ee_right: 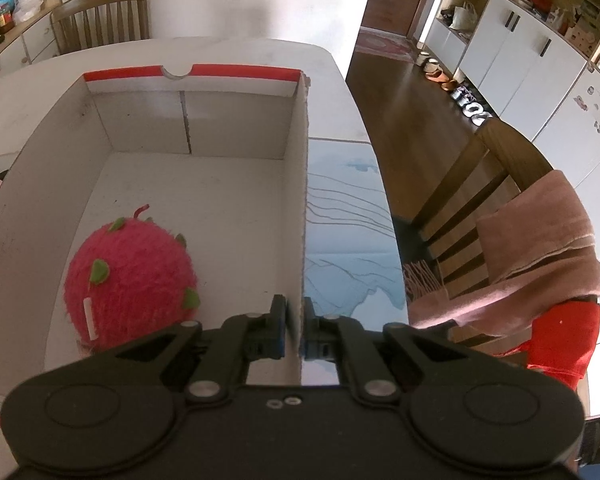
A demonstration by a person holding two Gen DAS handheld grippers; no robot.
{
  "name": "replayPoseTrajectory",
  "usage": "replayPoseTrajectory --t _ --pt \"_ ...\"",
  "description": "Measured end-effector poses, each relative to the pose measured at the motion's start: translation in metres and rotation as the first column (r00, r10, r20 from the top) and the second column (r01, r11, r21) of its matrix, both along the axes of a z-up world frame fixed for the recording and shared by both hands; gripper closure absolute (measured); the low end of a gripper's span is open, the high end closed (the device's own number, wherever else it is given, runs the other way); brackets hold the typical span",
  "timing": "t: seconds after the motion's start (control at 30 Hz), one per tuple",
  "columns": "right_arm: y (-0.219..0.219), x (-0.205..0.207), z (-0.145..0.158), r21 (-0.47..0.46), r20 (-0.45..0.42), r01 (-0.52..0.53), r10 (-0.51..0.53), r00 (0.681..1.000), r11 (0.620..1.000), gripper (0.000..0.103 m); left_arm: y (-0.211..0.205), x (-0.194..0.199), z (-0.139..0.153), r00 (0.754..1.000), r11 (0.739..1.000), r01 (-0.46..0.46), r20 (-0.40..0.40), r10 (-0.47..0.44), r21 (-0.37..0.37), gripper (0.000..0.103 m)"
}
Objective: Organize objects
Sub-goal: 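Carry the pink towel with the left gripper into the box and release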
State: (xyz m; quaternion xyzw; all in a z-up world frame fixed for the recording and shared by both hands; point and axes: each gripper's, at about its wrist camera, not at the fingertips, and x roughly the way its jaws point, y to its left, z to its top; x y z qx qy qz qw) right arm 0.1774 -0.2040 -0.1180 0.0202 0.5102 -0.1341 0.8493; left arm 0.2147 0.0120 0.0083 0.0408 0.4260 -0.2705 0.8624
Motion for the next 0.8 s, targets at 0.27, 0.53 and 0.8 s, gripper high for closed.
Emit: replayPoseTrajectory --t 0.27,0.53,0.8 --pt "-0.001 -0.001 0.000 0.011 0.004 -0.012 0.012 1.000 1.000 0.098 -0.073 0.002 -0.014 0.990 0.990 0.137 0.006 -0.138 0.039 0.074" --pt "-0.001 -0.002 0.000 0.025 0.005 -0.028 0.028 1.000 0.999 0.099 -0.122 0.017 -0.043 0.991 0.987 0.128 -0.057 -0.123 0.097 0.074" --pt "-0.005 -0.003 0.000 0.047 0.008 -0.040 0.040 0.999 0.998 0.100 -0.160 0.029 -0.079 0.984 0.953 0.175 -0.080 -0.160 0.245 0.073"
